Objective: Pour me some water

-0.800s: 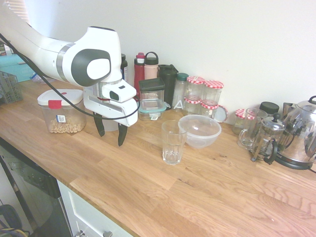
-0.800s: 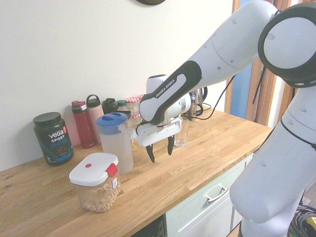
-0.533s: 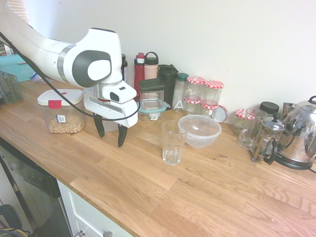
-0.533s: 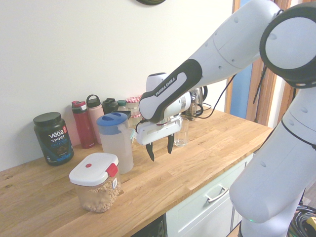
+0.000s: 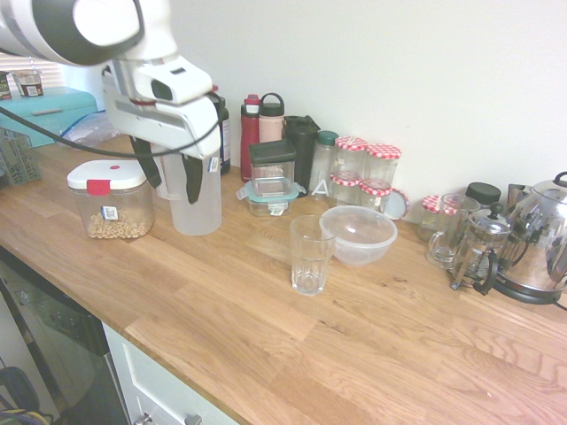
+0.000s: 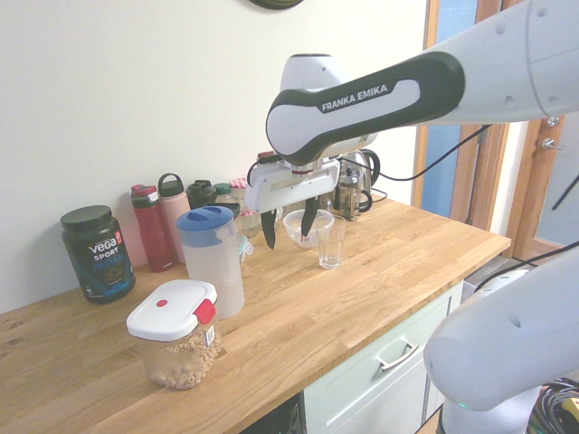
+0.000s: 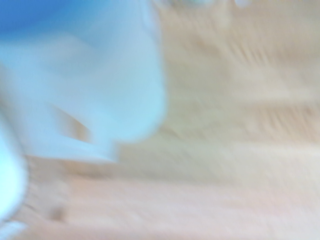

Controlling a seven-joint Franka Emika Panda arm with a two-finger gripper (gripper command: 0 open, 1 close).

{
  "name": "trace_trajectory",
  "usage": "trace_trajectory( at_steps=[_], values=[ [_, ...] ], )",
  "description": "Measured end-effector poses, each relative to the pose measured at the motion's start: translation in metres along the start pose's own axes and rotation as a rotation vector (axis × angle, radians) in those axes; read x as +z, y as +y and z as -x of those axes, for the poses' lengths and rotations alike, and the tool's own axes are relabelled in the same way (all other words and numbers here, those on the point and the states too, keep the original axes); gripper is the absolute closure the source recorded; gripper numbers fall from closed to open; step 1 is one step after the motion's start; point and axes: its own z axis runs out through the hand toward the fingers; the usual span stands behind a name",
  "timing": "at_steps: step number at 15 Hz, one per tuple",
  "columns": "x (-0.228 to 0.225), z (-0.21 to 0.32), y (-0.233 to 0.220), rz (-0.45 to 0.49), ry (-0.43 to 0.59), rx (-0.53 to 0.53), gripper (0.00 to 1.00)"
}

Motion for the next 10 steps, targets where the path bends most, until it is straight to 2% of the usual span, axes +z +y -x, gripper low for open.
trace_trajectory(
  at_steps=[3, 10],
  values=[
    [-0.006, 0.022, -0.026, -0.087, 0.082, -0.031, 0.00],
    [0.016, 0.063, -0.068, -0.129, 0.136, -0.049, 0.00]
  ],
)
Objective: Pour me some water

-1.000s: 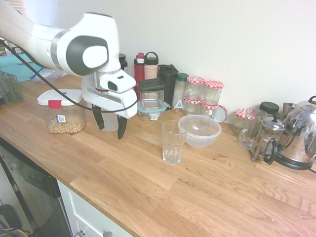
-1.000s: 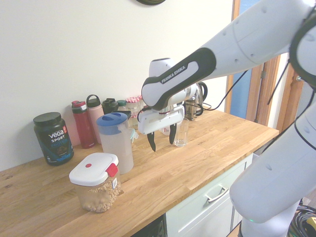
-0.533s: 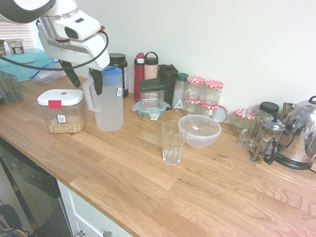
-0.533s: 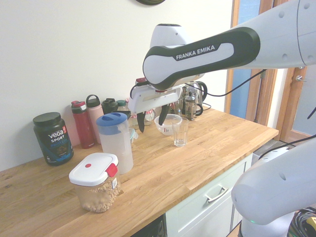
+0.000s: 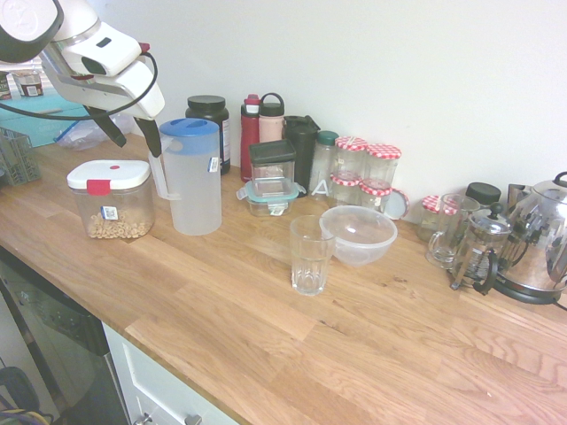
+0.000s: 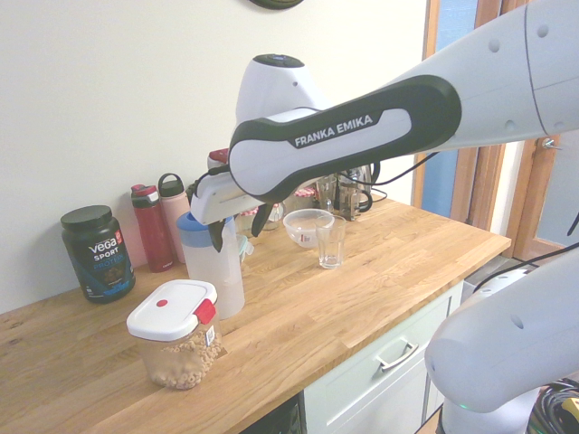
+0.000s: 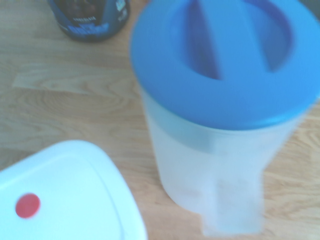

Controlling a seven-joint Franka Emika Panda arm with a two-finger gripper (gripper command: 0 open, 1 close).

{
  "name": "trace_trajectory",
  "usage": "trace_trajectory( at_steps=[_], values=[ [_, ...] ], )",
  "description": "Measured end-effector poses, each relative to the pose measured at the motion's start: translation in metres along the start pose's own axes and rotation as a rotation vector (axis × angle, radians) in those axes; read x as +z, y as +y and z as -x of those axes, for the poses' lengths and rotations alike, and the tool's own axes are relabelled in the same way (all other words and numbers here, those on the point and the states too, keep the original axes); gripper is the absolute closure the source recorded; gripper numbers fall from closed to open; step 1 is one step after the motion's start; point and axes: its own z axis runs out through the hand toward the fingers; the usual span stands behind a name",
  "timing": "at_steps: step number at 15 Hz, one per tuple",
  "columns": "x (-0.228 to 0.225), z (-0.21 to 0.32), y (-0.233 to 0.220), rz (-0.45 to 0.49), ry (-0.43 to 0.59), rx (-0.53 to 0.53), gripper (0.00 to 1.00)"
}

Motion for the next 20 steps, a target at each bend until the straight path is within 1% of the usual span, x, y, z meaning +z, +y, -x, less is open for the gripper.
trace_trajectory(
  at_steps=[3, 7, 8, 11, 20],
  values=[
    [0.025, -0.001, 0.000, 0.011, 0.020, 0.029, 0.00],
    [0.045, -0.007, -0.003, 0.007, 0.049, 0.044, 0.00],
    [0.049, -0.009, -0.004, 0.008, 0.056, 0.045, 1.00],
    [0.057, -0.016, -0.007, 0.010, 0.065, 0.049, 1.00],
    [0.058, -0.025, -0.010, 0.006, 0.065, 0.055, 1.00]
  ],
)
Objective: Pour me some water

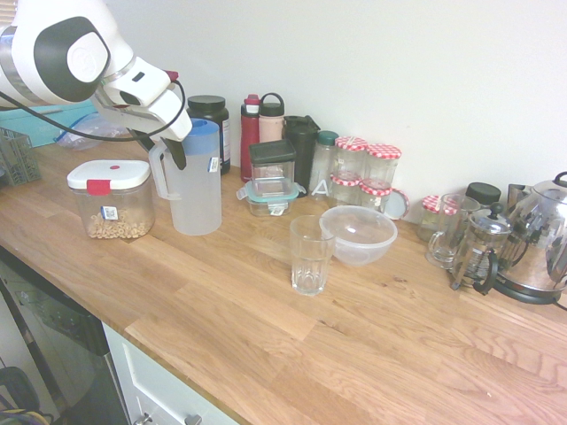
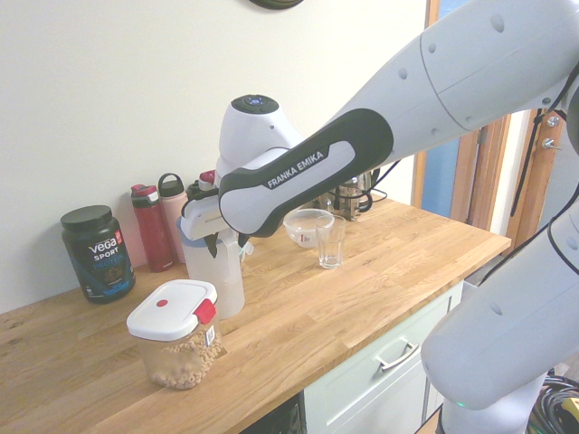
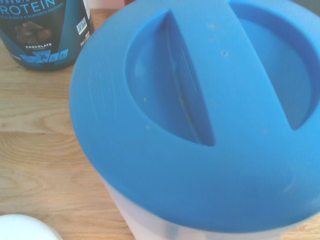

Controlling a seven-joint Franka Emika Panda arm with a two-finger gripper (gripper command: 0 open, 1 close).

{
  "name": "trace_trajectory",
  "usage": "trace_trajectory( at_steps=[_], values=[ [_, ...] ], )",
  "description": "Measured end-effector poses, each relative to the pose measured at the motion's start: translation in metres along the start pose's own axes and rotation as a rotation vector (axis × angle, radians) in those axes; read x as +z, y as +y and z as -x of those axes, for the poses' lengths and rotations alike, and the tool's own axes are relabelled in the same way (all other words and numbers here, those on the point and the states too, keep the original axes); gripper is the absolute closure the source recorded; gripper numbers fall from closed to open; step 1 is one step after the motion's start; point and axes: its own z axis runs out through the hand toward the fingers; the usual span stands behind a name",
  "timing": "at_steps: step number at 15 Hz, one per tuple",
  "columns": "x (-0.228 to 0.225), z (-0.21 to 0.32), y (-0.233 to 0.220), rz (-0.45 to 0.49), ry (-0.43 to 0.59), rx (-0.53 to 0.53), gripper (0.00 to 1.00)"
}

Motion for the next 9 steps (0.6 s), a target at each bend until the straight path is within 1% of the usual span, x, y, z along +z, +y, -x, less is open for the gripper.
trace_trajectory(
  at_steps=[9],
  values=[
    [0.0018, 0.0018, -0.0002, 0.004, -0.005, -0.005, 1.00]
  ],
)
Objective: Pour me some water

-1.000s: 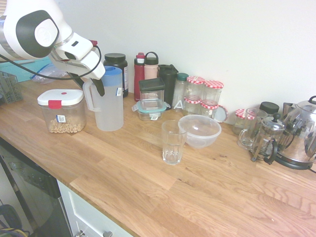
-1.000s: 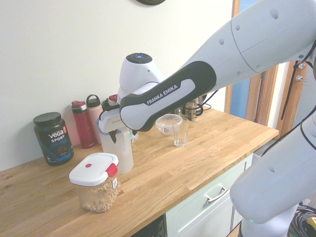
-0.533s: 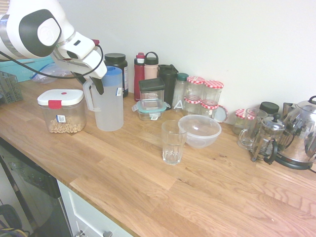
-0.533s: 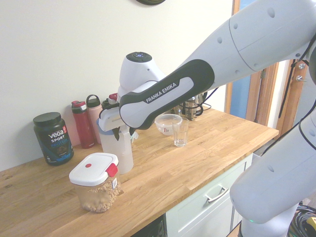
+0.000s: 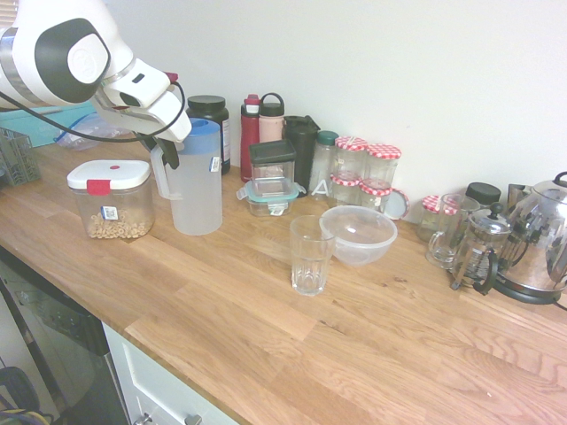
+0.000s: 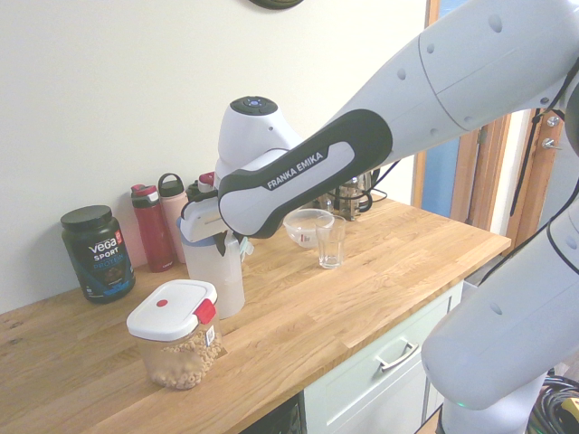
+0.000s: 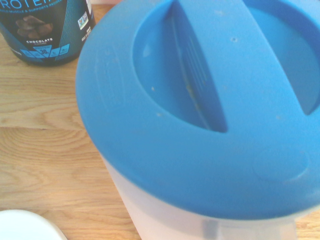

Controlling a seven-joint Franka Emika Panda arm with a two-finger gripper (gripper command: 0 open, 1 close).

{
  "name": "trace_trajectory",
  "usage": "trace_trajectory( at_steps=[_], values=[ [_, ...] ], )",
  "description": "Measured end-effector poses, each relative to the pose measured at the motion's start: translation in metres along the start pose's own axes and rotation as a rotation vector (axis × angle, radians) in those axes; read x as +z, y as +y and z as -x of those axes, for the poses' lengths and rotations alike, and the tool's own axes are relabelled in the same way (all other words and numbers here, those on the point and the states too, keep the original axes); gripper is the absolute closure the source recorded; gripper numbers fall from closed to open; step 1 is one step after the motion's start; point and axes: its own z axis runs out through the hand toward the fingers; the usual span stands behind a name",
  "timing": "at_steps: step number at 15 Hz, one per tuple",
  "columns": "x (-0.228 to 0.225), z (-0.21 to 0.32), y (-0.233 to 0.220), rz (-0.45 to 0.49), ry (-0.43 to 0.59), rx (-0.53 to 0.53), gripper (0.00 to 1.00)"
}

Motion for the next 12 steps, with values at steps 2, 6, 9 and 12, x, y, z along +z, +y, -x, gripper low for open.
trace_trajectory(
  at_steps=[2, 6, 9, 12],
  values=[
    [-0.001, 0.000, 0.000, 0.001, 0.001, 0.000, 1.00],
    [-0.017, -0.006, 0.008, 0.008, 0.002, 0.012, 1.00],
    [-0.070, -0.012, 0.022, -0.001, 0.008, -0.031, 1.00],
    [-0.120, -0.022, 0.054, 0.013, -0.028, -0.139, 1.00]
  ],
)
